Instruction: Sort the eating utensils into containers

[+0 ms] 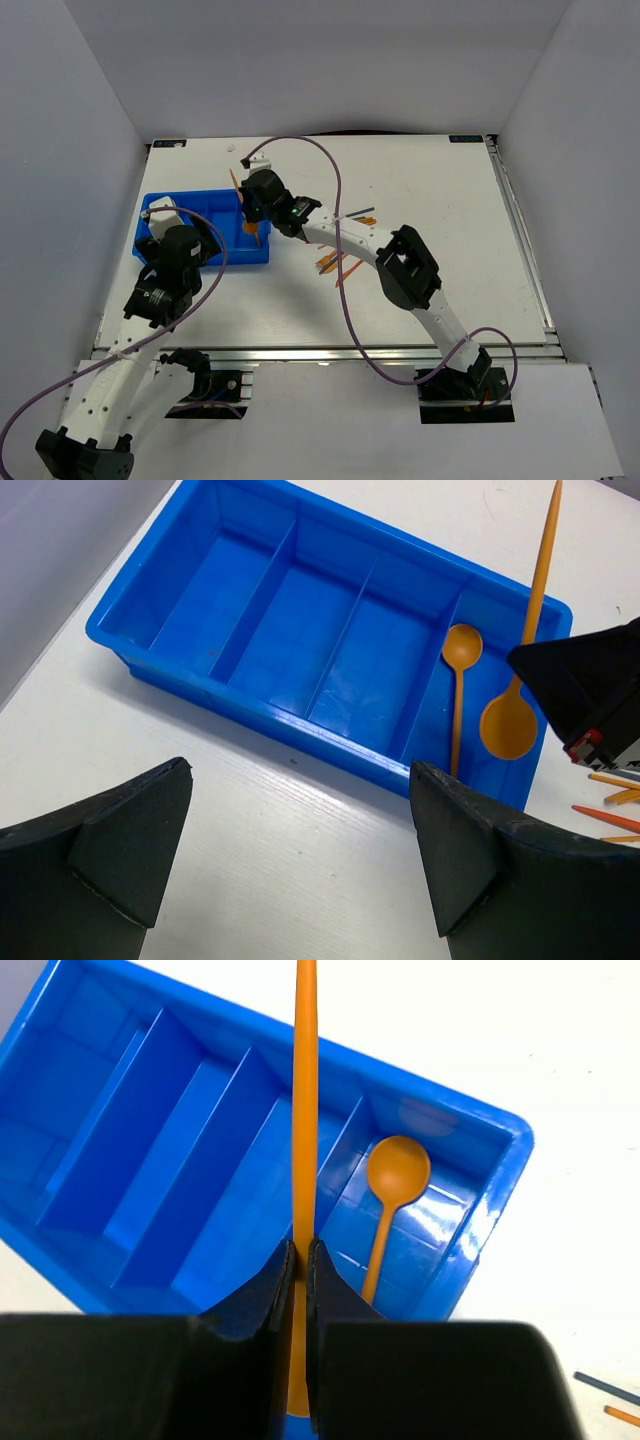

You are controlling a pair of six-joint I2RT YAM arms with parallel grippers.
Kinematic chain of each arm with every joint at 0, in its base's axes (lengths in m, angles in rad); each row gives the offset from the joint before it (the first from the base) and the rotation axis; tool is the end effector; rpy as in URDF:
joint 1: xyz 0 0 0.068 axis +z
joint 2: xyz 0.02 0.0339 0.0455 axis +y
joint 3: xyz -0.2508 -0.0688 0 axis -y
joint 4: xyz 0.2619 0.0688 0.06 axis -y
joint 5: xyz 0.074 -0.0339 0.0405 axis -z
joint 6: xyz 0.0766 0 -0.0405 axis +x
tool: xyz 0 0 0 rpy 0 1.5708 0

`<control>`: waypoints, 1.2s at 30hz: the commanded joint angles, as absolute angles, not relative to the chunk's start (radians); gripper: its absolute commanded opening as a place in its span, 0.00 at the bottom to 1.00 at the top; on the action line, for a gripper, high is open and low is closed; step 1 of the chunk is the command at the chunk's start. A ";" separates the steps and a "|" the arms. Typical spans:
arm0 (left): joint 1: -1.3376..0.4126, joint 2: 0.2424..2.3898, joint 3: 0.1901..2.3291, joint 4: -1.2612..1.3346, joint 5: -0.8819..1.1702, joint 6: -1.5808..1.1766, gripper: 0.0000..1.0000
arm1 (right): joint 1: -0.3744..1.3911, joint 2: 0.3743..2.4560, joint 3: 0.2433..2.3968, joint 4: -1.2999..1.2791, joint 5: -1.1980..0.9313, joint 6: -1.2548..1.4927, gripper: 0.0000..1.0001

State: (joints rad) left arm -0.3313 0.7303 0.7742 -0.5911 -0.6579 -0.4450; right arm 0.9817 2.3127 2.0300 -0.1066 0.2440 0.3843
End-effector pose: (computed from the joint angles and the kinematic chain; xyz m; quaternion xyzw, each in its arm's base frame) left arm 0.2111 -0.0231 0.2822 -0.2048 0.8148 0.0853 0.5356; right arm 0.3459 0.4844 0.2266 -0.1778 0.8078 0.2705 0.4926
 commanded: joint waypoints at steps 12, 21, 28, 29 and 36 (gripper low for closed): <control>-0.336 0.738 0.784 -0.583 -0.644 -0.437 0.98 | 0.979 2.281 1.913 -0.080 0.325 0.466 0.05; -0.336 0.736 0.785 -0.584 -0.647 -0.437 0.98 | 0.980 2.160 1.904 -0.132 0.363 0.508 0.52; -0.336 0.732 0.784 -0.583 -0.646 -0.437 0.98 | 0.965 1.920 1.742 -0.435 0.656 0.719 0.89; -0.336 0.733 0.782 -0.581 -0.643 -0.437 0.98 | 0.959 1.898 1.709 -0.484 0.687 0.771 0.89; -0.336 0.776 0.785 -0.569 -0.589 -0.422 0.98 | 0.920 1.709 1.338 -0.693 0.755 1.141 0.72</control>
State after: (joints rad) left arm -0.3313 0.7544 0.7742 -0.5892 -0.6170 -0.4339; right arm 0.9291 1.7241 1.4540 -0.5518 0.6727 0.9390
